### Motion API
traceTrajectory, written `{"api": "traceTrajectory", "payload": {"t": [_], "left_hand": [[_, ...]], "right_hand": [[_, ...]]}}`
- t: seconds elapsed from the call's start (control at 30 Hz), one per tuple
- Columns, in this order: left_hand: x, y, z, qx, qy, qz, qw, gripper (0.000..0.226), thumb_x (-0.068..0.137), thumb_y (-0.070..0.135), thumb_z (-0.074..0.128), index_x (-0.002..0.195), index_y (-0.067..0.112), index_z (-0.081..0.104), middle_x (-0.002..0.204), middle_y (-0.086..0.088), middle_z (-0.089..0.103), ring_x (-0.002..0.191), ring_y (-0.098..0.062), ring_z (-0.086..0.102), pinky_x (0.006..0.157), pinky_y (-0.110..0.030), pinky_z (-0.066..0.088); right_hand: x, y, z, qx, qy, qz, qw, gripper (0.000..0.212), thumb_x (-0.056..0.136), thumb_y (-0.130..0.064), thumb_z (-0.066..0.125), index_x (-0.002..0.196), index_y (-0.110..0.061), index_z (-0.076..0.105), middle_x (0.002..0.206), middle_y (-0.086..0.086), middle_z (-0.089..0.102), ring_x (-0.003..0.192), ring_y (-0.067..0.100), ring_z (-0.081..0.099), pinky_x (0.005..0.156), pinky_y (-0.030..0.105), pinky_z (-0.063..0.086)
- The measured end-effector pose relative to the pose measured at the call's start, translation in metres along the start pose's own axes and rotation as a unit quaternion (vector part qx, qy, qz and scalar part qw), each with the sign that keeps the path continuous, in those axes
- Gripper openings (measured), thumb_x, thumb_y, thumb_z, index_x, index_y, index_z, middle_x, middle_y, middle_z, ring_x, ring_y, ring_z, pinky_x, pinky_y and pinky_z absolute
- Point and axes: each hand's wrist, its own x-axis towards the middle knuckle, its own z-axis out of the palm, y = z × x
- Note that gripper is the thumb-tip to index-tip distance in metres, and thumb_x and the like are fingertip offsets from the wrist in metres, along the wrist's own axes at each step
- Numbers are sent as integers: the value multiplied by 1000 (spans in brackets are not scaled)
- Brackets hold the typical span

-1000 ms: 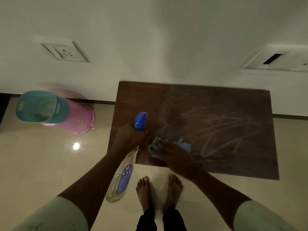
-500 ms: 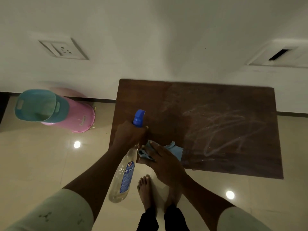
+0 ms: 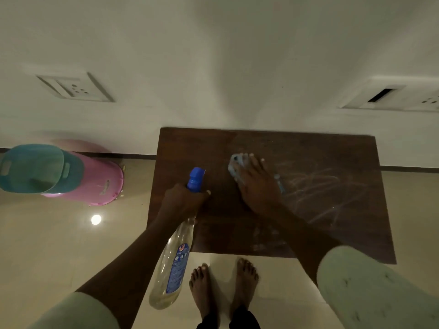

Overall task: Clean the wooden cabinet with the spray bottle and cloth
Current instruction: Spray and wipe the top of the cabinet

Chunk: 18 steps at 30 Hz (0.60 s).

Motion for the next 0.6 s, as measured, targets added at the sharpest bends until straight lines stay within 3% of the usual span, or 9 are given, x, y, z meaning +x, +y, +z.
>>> {"api": "traceTrajectory", "payload": {"t": [0.07, 0.17, 0.2, 0.33, 0.4, 0.5, 0.6], "left_hand": [[7, 0, -2, 1, -1, -11, 1000, 47, 77, 39, 70, 109, 9, 52, 92, -11, 65, 79, -22, 65, 76, -35, 54], [18, 1, -7, -1, -9, -21, 1000, 52, 77, 41, 69, 114, 9, 51, 99, -12, 65, 83, -22, 66, 76, -34, 54], [22, 2, -9, -6, -9, -20, 1000, 52, 77, 41, 69, 115, 10, 51, 99, -11, 65, 83, -21, 66, 75, -33, 54], [30, 7, -12, -28, -6, -17, 999, 44, 80, 38, 67, 112, 11, 53, 94, -8, 65, 77, -18, 64, 65, -26, 51], [36, 7, -14, -36, -10, -26, 999, 46, 79, 39, 67, 112, 10, 54, 95, -9, 65, 78, -18, 65, 65, -27, 51], [47, 7, -21, -39, -16, -51, 998, 54, 76, 44, 69, 115, 11, 52, 98, -10, 65, 81, -21, 66, 66, -30, 52], [54, 7, -25, -47, -32, -63, 996, 54, 75, 43, 70, 115, 12, 51, 94, -8, 64, 77, -18, 64, 59, -26, 48]], "right_hand": [[29, 13, -5, 30, 49, 118, 991, 52, 98, -35, 40, 146, -14, 35, 152, 16, 31, 141, 34, 26, 117, 48, 21], [48, -10, -1, 66, 44, 207, 975, 66, 97, -48, 33, 150, -10, 22, 156, 20, 15, 145, 35, 12, 119, 44, 11], [50, -25, 1, 62, 34, 195, 978, 65, 98, -47, 31, 150, -10, 19, 157, 20, 12, 145, 35, 8, 119, 44, 8], [44, -65, 8, 69, -65, -29, 995, 65, 97, -30, 41, 151, -14, 9, 159, 14, 1, 146, 31, -5, 119, 48, 14], [48, -49, 5, 124, -72, -10, 990, 65, 95, -22, 48, 151, -18, 15, 160, 10, 2, 146, 27, 4, 119, 45, 18], [48, -4, -6, 183, 58, 155, 969, 47, 92, -20, 56, 137, -13, 43, 152, 15, 25, 134, 31, 34, 109, 40, 35], [53, 33, -11, 150, 188, 260, 935, 31, 88, -17, 58, 118, -9, 59, 131, 17, 47, 119, 36, 47, 98, 47, 44]]}}
